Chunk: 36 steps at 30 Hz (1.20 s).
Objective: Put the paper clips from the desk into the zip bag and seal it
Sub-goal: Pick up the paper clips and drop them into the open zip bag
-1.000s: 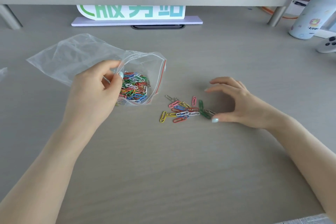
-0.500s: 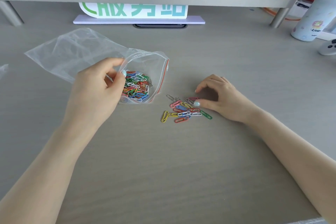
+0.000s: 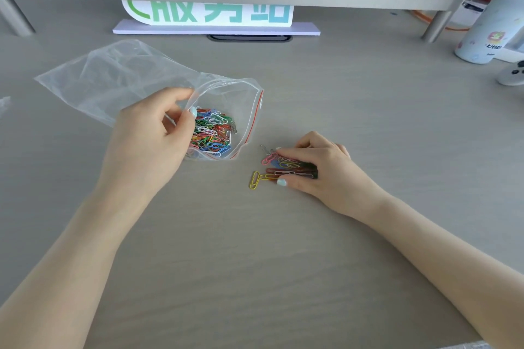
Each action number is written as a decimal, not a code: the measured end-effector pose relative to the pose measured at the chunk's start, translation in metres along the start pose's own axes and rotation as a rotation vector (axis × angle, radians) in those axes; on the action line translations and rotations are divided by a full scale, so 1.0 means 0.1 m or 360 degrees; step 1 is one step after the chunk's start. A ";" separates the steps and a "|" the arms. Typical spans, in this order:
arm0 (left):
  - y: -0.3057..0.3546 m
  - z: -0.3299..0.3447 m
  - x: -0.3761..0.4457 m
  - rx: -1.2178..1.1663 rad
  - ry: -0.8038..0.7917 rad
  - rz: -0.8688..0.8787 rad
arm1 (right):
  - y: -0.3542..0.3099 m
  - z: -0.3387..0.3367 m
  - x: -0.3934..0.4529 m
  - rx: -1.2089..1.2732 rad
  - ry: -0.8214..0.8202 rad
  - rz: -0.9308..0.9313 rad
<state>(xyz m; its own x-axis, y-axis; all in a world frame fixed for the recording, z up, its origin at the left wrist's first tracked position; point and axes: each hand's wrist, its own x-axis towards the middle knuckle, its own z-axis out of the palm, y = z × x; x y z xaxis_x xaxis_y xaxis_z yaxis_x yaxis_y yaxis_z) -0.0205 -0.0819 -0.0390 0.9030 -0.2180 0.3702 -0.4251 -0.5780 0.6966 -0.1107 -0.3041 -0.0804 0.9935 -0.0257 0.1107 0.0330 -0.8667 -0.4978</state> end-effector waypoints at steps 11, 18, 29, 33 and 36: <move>0.01 -0.01 0.00 0.0005 -0.0005 -0.0002 | -0.01 -0.08 0.01 0.0280 0.0019 -0.0018; 0.02 -0.02 -0.01 0.0024 0.0013 0.0009 | -0.06 -0.09 -0.01 0.0070 0.0019 -0.0093; 0.03 -0.04 0.00 0.0001 0.0016 0.0033 | 0.00 -0.05 -0.03 -0.0250 0.0144 -0.0314; 0.03 -0.05 0.00 -0.0011 0.0014 0.0033 | 0.02 -0.07 -0.01 -0.0190 0.0215 -0.0289; 0.02 -0.05 0.01 -0.0025 0.0009 0.0025 | 0.03 -0.08 0.00 -0.0110 0.0244 -0.0228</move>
<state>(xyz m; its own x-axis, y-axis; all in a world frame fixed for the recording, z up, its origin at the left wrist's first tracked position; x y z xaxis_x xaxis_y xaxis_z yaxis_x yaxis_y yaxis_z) -0.0210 -0.0796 -0.0341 0.8960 -0.2222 0.3845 -0.4400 -0.5619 0.7005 -0.1110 -0.3108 -0.0755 0.9508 0.0291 0.3083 0.1599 -0.8988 -0.4081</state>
